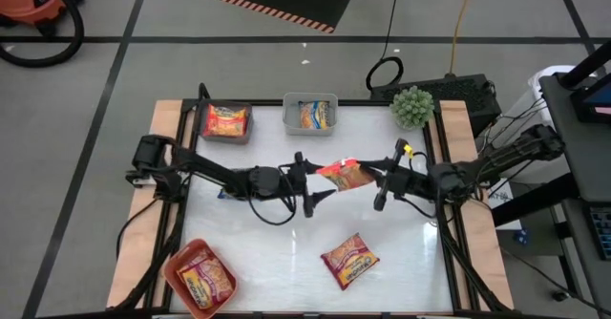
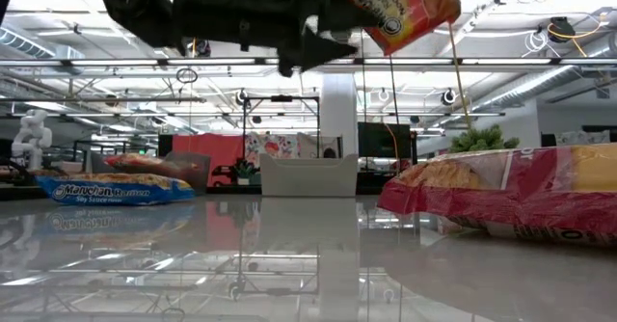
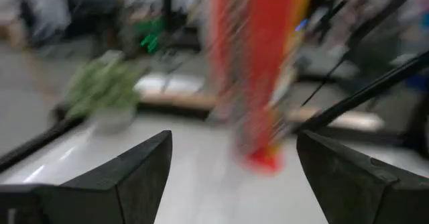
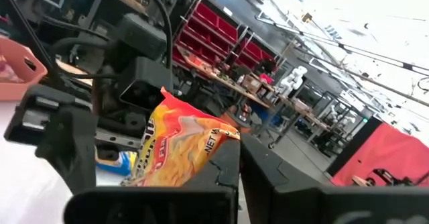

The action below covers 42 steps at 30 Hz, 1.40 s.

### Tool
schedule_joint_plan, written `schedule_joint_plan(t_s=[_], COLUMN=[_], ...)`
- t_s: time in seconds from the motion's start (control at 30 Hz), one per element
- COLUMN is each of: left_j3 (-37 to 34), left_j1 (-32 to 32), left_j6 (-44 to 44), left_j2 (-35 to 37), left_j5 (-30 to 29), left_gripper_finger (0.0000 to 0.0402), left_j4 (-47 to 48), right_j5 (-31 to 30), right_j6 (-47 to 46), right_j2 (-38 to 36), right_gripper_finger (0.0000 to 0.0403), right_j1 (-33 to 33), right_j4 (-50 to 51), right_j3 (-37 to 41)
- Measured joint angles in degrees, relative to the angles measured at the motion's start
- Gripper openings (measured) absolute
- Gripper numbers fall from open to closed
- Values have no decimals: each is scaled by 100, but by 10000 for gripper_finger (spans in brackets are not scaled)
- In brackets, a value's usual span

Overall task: Sort Maruchan noodles
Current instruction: Put the orange noodle pack into the black bin

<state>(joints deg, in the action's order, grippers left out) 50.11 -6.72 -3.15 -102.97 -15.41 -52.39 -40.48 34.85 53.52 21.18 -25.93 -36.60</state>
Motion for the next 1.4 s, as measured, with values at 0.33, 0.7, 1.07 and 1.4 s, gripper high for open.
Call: schedule_joint_plan(t_s=[0.33, 0.7, 1.07, 1.4], left_j3=[2, 0, 0, 0], left_j1=[15, -83, -103, -103], left_j6=[-18, 168, 288, 563], left_j2=[-285, -283, -283, -283], left_j5=[184, 342, 358, 341], left_gripper_finger=[324, 324, 229, 123], left_j4=[-943, -1265, -1436, -1429], right_j5=[36, 461, 424, 114], right_j6=[-15, 22, 157, 201], right_j2=[9, 427, 643, 629], right_gripper_finger=[0, 0, 0, 0], right_j1=[180, 166, 51, 53], right_j4=[-297, -962, -1241, -1200], right_j3=[0, 0, 2, 0])
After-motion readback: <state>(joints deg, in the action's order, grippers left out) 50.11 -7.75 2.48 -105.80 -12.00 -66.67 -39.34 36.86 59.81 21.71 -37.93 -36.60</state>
